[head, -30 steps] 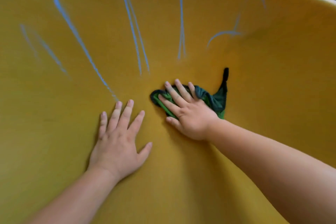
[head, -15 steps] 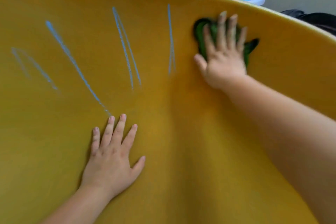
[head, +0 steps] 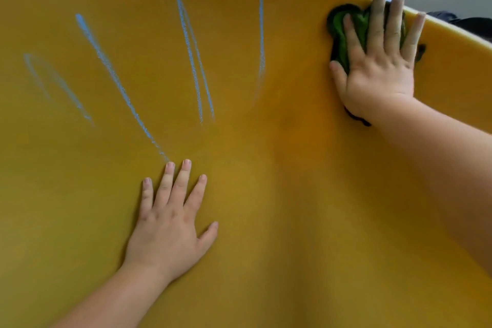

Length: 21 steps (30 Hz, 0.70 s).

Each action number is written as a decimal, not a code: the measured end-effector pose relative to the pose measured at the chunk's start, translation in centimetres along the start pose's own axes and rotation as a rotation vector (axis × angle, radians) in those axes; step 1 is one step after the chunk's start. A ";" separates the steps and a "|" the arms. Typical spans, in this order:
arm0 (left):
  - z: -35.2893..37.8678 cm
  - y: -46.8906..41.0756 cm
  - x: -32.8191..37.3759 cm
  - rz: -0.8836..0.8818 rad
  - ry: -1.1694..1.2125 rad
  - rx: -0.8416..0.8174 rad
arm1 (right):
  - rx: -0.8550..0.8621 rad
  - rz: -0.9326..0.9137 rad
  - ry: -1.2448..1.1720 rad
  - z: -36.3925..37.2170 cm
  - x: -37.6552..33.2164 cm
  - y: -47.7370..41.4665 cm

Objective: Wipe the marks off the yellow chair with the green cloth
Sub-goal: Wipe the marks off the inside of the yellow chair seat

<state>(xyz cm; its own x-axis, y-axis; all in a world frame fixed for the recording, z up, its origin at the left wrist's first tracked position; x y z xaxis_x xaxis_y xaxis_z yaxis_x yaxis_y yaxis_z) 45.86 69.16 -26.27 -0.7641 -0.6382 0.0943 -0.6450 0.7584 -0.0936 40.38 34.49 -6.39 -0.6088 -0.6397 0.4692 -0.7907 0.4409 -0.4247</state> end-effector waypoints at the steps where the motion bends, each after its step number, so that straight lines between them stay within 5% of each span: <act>1: 0.0 0.0 0.0 0.000 -0.003 -0.001 | -0.011 0.040 -0.053 0.5 -1.8 0.4; 4: -0.1 0.0 0.0 -0.003 0.001 -0.003 | -0.131 0.001 -0.200 3.1 -8.8 3.9; 8: -0.2 -0.1 0.1 -0.002 0.001 -0.015 | -0.327 -0.355 -0.386 3.9 -17.9 13.0; 11: -0.2 0.0 0.0 -0.003 0.011 -0.021 | -0.305 -0.567 -0.315 4.4 -16.7 14.5; 17: -0.2 -0.1 0.1 -0.009 0.009 -0.027 | -0.034 -0.044 -0.038 1.9 -0.8 1.2; 21: -0.1 -0.1 0.1 -0.009 0.000 -0.022 | -0.007 0.187 -0.194 1.5 -4.9 1.2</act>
<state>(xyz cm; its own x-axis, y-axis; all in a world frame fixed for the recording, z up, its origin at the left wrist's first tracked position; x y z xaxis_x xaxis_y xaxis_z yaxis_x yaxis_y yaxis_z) 45.83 69.09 -26.14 -0.7581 -0.6451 0.0953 -0.6516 0.7553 -0.0708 42.48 37.23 -10.40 -0.7213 -0.6548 0.2257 -0.6663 0.5668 -0.4846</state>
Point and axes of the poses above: each hand's wrist, its own y-axis away from the middle knuckle, its own z-axis out of the palm, x = y × z, the point moved 4 cm from there along -y, towards the middle knuckle, and after that the axes turned 3 degrees about y, right-handed, at the moved point
